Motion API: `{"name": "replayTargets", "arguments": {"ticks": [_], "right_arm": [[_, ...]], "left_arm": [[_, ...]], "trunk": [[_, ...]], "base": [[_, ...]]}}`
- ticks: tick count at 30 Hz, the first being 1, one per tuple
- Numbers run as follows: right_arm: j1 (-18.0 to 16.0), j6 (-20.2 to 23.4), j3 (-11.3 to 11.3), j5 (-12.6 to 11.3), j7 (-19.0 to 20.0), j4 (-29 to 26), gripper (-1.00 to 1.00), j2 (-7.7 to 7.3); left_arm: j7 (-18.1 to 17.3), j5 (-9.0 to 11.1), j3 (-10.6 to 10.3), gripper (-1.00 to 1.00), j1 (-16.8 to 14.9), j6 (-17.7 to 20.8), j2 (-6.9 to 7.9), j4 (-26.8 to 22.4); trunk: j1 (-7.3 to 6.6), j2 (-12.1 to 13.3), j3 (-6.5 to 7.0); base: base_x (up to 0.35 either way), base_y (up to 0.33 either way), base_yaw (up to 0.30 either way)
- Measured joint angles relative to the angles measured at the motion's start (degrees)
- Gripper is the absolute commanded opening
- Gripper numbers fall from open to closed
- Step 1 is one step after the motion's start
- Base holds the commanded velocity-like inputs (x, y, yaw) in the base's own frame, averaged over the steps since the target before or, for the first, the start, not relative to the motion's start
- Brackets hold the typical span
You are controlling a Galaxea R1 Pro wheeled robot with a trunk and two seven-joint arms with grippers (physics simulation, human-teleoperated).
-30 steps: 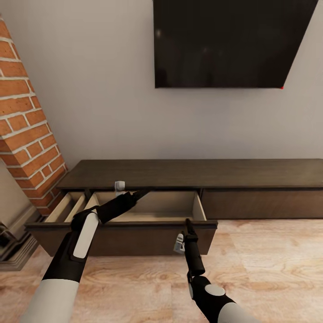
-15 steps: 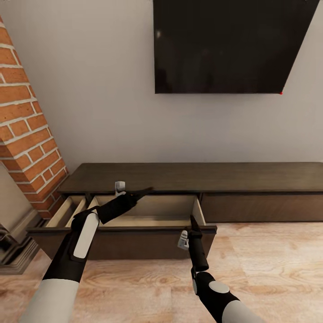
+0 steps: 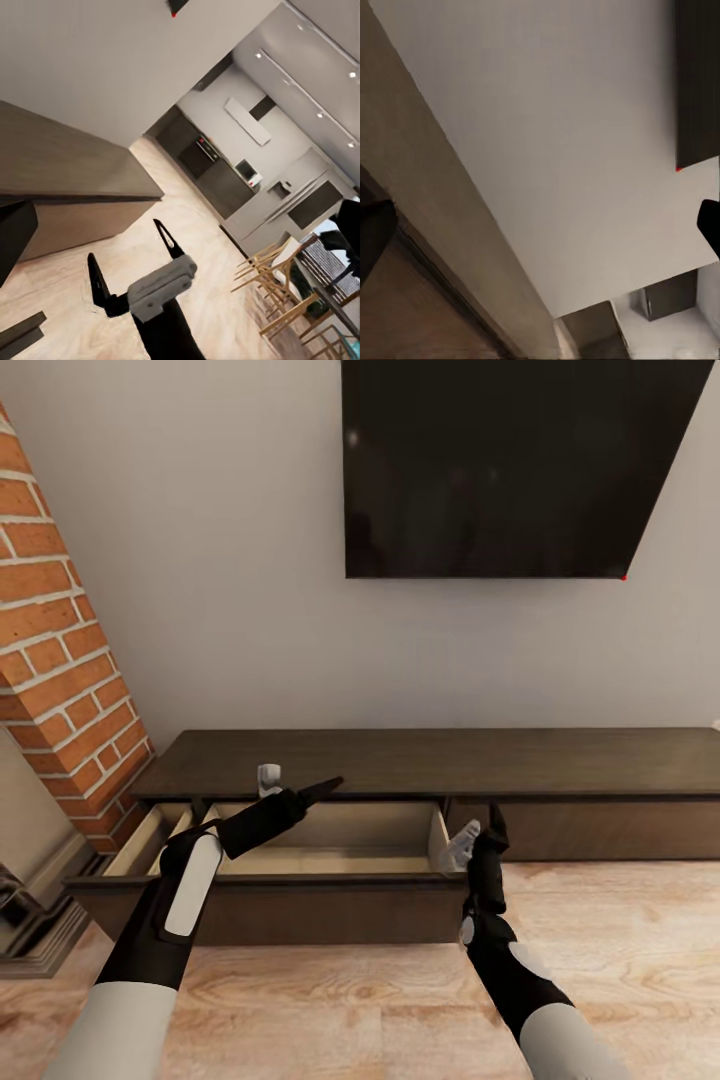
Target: Place each of the two pumpkins and all three candles from the living room inside a cabinet in the living room (use any cabinet), then make sure every cabinet is closed, and position the cauldron so it is next to a table in the living room.
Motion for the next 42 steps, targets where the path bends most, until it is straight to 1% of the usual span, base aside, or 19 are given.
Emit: {"name": "replayTargets", "arguments": {"ticks": [2,4,5,6,8,11,12,15,17,20,21,24,25,27,29,36,38,40,42], "right_arm": [[0.0,0.3,-3.8,-3.7,10.6,-5.9,1.0,0.02],[0.0,0.7,-7.2,-8.5,21.6,-11.8,1.0,0.05],[0.0,0.8,-7.7,-9.5,23.7,-13.0,1.0,0.06],[0.0,0.9,-8.5,-11.4,27.2,-14.8,1.0,0.09],[0.0,1.4,-9.4,-15.7,33.9,-17.9,1.0,0.15],[0.0,1.9,-9.7,-22.3,43.6,-20.3,1.0,0.41],[0.0,2.0,-9.7,-23.4,45.4,-20.5,1.0,0.49],[0.0,2.1,-9.7,-28.5,57.2,-21.0,1.0,0.78],[0.0,2.2,-9.8,-30.9,63.4,-21.1,1.0,0.86],[0.0,2.2,-9.9,-33.0,67.1,-21.2,1.0,0.9],[0.0,2.3,-9.9,-35.1,68.5,-21.1,1.0,0.89],[0.1,2.2,-9.8,-36.4,69.0,-21.1,1.0,0.92],[0.3,1.9,-9.7,-36.5,69.0,-21.0,1.0,0.99],[0.3,1.9,-9.7,-36.5,69.0,-21.1,1.0,1.0],[0.4,1.8,-9.7,-36.6,69.0,-21.0,1.0,1.0],[0.5,1.7,-9.7,-36.6,69.1,-21.1,1.0,0.92],[0.5,1.7,-9.7,-36.6,69.1,-21.1,1.0,0.92],[0.5,1.6,-9.7,-36.6,69.2,-21.0,1.0,0.92],[0.6,1.6,-9.7,-36.6,69.2,-21.0,1.0,0.89]], "left_arm": [[-0.2,0.0,-0.3,1.0,0.0,-0.1,0.01,-0.3],[-0.1,0.0,-0.3,1.0,-0.1,0.0,-0.1,-0.4],[0.0,-0.1,-0.3,1.0,-0.1,0.0,-0.12,-0.4],[0.0,-0.1,-0.3,1.0,-0.1,0.1,-0.16,-0.4],[0.1,-0.2,-0.3,1.0,-0.1,0.0,-0.16,-0.4],[0.3,-0.4,-0.3,1.0,-0.5,-0.1,-0.15,-0.4],[0.4,-0.4,-0.3,1.0,-0.6,-0.1,-0.15,-0.4],[2.0,-0.4,-0.3,1.0,-0.8,-0.2,-0.14,-0.5],[3.9,-0.5,-0.3,1.0,-0.9,-0.3,-0.14,-0.5],[6.9,-0.5,-0.2,1.0,-1.0,-0.6,-0.1,-0.5],[9.9,-0.5,-0.1,1.0,-1.0,-0.7,-0.07,-0.5],[12.7,-0.6,0.0,1.0,-1.0,-0.8,0.16,-0.6],[13.1,-1.3,0.0,1.0,-1.3,-0.9,0.2,0.0],[13.1,-1.9,0.0,1.0,-1.4,-0.9,0.21,0.1],[13.1,-3.6,-0.1,1.0,-1.5,-0.9,0.14,0.3],[12.6,-3.6,0.2,1.0,-1.4,-0.8,0.36,-0.1],[12.5,-3.5,0.5,1.0,-1.4,-0.9,0.99,-0.2],[12.3,-3.3,0.6,1.0,-1.3,-0.9,1.9,-0.5],[12.0,-3.2,0.5,1.0,-1.3,-0.9,2.42,-0.7]], "trunk": [[0.0,0.0,0.0],[-0.43,0.8,0.36],[-0.65,1.2,0.53],[-0.87,1.6,0.71],[-1.31,2.4,1.07],[-1.97,3.6,1.61],[-2.19,4.0,1.79],[-2.85,5.2,2.33],[-3.29,6.0,2.69],[-3.95,7.2,3.22],[-4.17,7.6,3.4],[-4.82,8.8,3.94],[-5.04,9.2,4.12],[-5.48,10.0,4.48],[-5.92,10.8,4.84],[-7.46,13.6,6.1],[-7.9,14.4,6.46],[-7.91,14.4,6.47],[-7.91,14.4,6.55]], "base": [[0.0,0.0,0.0],[0.0,0.0,0.0],[0.0,0.0,0.0],[0.0,0.0,0.0],[0.0,0.0,0.0],[0.0,0.0,0.0],[0.0,0.0,0.0],[0.0,0.0,0.0],[0.0,0.0,0.0],[0.0,0.0,0.0],[0.0,0.0,0.0],[0.0,0.0,0.0],[0.0,0.0,0.0],[0.0,0.0,0.0],[0.0,0.0,0.0],[0.0,0.0,0.0],[0.0,0.0,-0.002],[0.0,0.0,-0.055],[0.0,0.0,-0.132]]}}
